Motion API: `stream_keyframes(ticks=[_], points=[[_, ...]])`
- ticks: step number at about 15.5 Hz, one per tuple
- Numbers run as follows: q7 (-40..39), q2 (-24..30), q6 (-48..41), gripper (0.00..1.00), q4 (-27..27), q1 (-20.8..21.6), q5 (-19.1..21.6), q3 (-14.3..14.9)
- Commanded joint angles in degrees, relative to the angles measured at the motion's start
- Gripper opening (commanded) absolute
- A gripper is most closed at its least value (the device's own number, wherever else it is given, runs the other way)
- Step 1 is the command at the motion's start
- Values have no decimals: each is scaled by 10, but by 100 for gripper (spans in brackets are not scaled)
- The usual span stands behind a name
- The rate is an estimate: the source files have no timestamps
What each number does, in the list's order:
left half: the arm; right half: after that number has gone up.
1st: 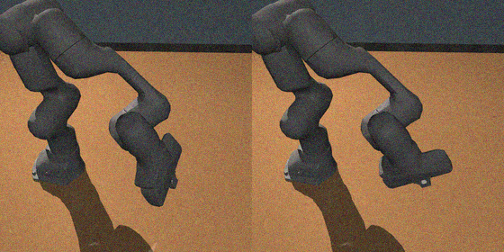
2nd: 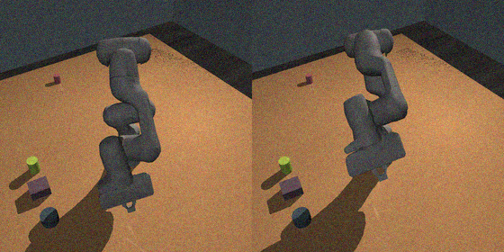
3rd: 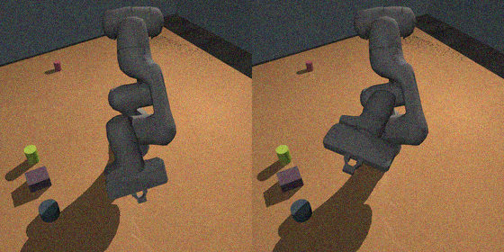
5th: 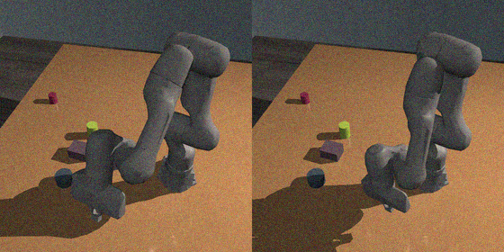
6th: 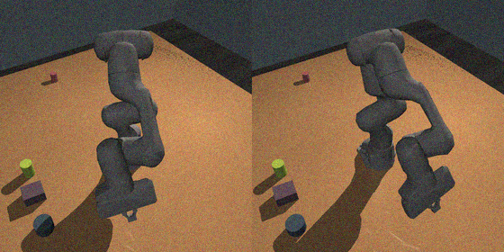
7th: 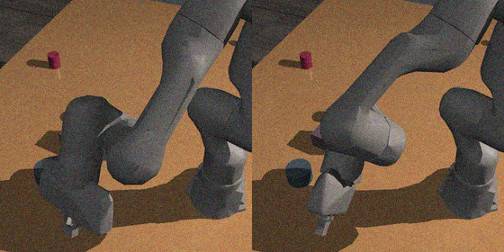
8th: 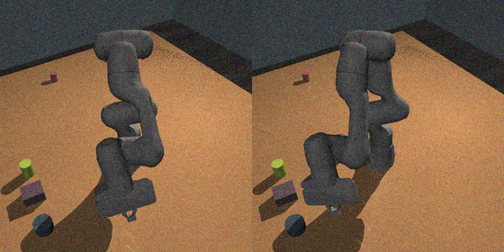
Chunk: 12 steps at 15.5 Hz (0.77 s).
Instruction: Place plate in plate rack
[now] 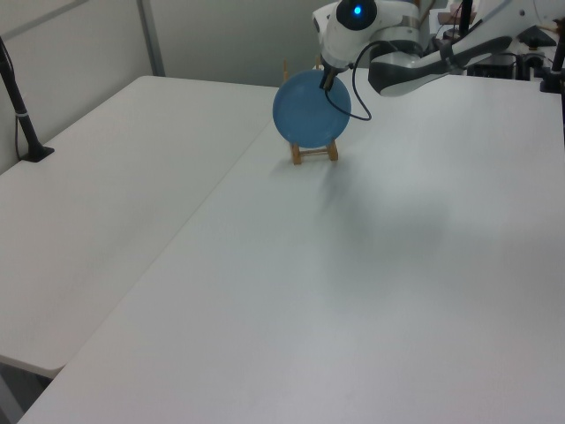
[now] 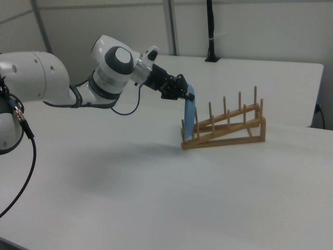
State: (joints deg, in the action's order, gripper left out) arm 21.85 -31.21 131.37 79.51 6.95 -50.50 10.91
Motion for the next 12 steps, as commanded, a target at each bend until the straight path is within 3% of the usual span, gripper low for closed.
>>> stream_keyframes(ticks=[1,2,4,5,9,12], points=[[16,-11,10,26,-1,3,-15,4],[17,-11,11,39,-1,3,-15,4],[26,-11,12,85,-2,3,-14,5],[28,-10,13,100,-2,3,-14,5],[33,2,12,100,-5,4,-5,4],[32,33,5,100,-7,9,59,3]])
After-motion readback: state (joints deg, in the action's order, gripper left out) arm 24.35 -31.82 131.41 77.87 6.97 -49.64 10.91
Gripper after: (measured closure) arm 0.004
